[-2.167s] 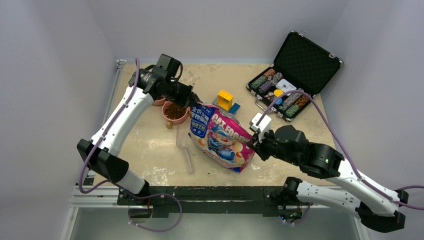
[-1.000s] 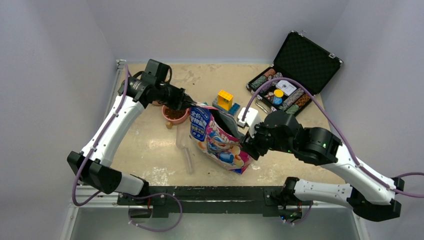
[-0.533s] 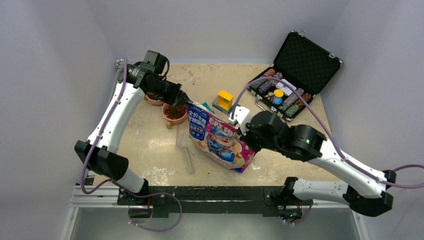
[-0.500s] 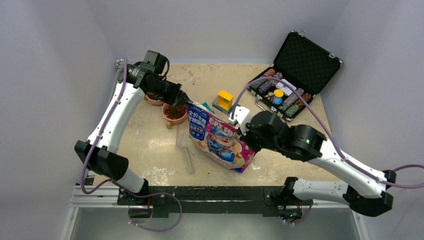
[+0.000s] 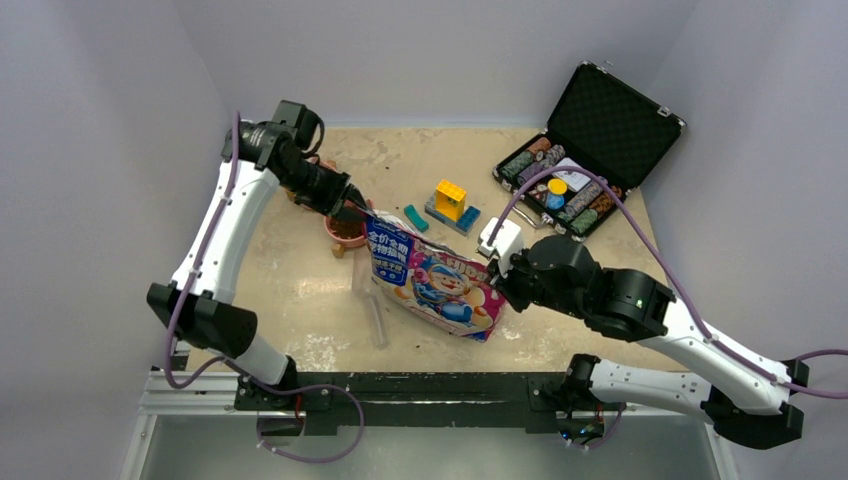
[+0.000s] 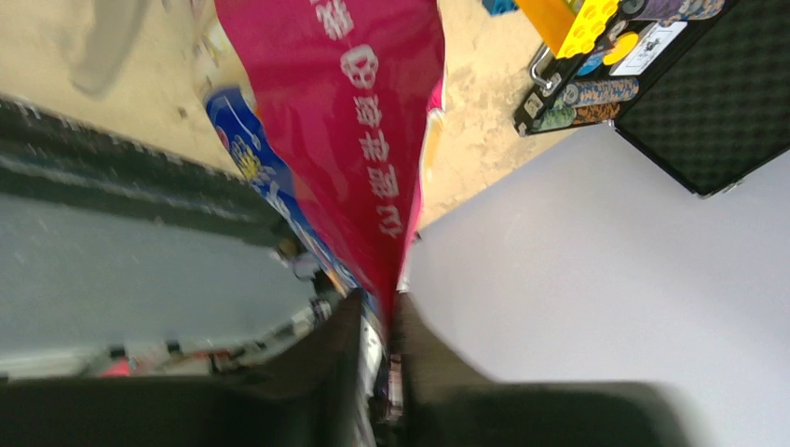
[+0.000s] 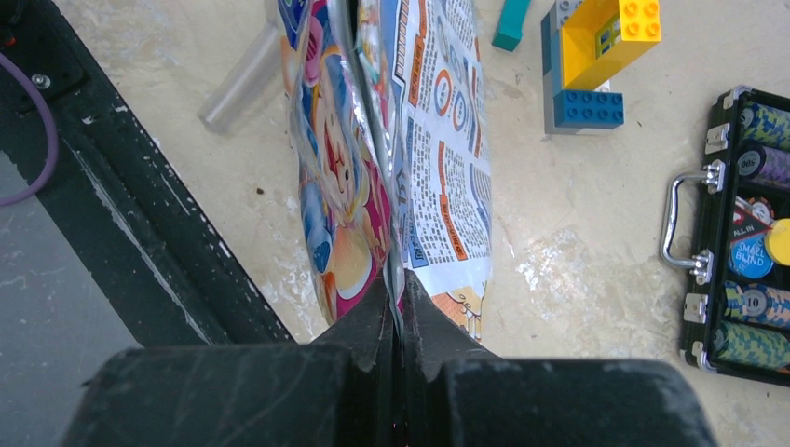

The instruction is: Serve the pet food

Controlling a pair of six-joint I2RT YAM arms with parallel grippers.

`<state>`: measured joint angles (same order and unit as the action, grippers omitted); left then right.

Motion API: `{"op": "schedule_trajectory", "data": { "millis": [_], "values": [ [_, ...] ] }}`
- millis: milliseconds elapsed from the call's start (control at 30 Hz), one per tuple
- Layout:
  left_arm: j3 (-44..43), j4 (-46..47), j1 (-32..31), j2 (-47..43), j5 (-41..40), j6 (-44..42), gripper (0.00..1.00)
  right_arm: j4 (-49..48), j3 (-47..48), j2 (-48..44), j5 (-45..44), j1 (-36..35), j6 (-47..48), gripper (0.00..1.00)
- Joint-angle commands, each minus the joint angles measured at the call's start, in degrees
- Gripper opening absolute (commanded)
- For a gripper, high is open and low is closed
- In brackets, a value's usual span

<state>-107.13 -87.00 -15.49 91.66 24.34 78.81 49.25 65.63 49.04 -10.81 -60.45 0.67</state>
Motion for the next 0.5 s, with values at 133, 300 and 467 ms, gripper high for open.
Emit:
{"op": "schedule_trajectory", "data": {
  "millis": [133,300,467],
  "values": [
    [6.9,12.0,-2.9,-8.0,-5.1,3.5,0.59,9.1,5.6,1.7,1.6,0.2,0.6,0.2],
    [5.8,11.5,-4.9,-6.8,-5.6,3.9,0.59,6.9,10.0,6.6,1.9,0.2,2.2,0.51],
    [5.9,12.6,-6.1,-6.6,-5.9,5.2,0.58,5.8,15.1,13.8,-2.0,0.2,3.8,0.57]
  ]
}}
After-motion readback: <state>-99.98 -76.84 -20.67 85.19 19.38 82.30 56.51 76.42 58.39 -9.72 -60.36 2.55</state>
